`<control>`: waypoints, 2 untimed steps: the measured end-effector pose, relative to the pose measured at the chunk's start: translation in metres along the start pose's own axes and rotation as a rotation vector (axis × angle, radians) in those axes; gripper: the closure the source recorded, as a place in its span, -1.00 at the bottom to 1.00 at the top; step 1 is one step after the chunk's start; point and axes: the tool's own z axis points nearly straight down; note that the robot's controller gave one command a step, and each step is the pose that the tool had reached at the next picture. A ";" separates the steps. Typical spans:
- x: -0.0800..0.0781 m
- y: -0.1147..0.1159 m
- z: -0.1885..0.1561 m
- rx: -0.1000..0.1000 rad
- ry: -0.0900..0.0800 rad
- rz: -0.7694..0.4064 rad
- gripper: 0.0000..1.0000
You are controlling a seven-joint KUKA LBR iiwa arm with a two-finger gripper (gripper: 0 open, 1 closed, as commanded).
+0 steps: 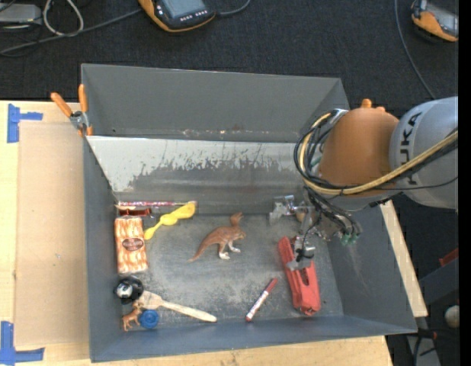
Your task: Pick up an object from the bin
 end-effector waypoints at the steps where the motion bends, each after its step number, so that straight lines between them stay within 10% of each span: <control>1: -0.013 -0.016 -0.012 -0.001 0.002 -0.113 -1.00; 2: -0.028 0.017 -0.021 -0.001 0.000 0.009 -1.00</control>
Offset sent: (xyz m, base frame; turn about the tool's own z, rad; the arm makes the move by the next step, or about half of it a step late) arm 0.0283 0.0362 0.0265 0.0299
